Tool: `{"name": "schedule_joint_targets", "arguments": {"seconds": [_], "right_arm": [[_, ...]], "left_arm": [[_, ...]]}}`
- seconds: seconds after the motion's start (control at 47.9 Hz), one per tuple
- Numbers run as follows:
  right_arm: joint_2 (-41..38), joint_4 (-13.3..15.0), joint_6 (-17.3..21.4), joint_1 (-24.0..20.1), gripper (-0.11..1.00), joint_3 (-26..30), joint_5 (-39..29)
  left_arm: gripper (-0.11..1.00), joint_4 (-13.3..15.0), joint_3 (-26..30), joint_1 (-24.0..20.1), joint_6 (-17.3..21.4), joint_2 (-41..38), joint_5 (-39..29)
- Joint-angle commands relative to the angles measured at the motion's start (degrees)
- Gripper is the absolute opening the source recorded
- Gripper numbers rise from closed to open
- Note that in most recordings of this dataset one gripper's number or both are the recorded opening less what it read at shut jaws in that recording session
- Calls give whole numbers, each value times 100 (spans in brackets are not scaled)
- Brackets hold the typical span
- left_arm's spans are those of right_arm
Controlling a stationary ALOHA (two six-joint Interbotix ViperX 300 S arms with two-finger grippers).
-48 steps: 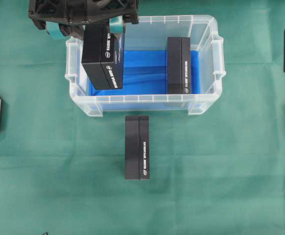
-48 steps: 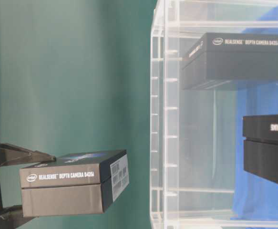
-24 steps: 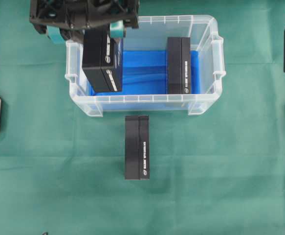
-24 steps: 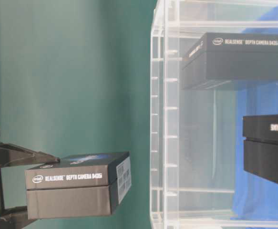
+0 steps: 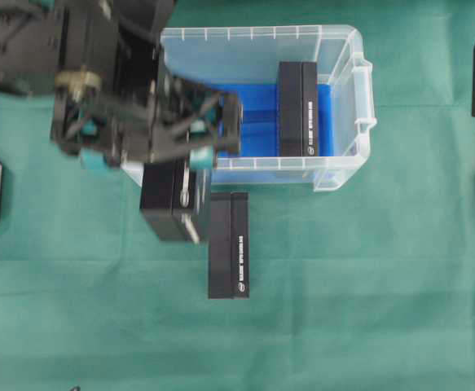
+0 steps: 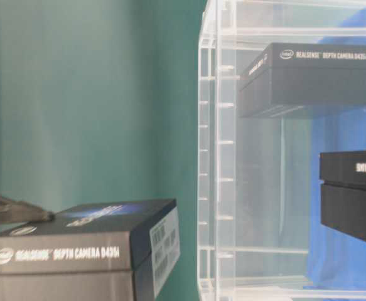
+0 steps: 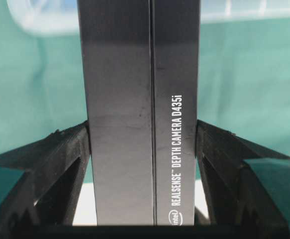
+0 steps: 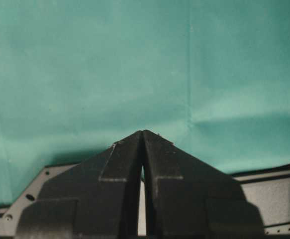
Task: Take the box out of the case with the left arm.
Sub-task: 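Carry the held box forward and lower it left of the middle box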
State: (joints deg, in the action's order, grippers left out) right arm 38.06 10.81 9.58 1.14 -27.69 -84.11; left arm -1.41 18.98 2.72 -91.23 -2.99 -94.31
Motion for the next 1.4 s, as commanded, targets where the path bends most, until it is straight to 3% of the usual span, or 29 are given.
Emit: {"name": "schedule_joint_targets", "arguments": {"seconds": [0.0,0.23,0.648,0.815,1.066,1.379], "right_arm": [[0,18,9,9,1,62,44],[9,18,9,9,1,62,35],[0,9,9,9,1,62,26],[0,18,18,9,1,62,26],[0,18,18,9,1,62,35],[0,9,18,9,1,44,26]], "left_arm": [[61,-9,132,272,-220,264,9],[61,-18,123,703,-721,281,-9],[61,-62,-88,756,-809,272,18],[61,-97,-378,940,-1055,264,176],[61,-149,-1336,1178,-1257,369,668],[61,-281,-2997,1195,-1257,413,2312]]}}
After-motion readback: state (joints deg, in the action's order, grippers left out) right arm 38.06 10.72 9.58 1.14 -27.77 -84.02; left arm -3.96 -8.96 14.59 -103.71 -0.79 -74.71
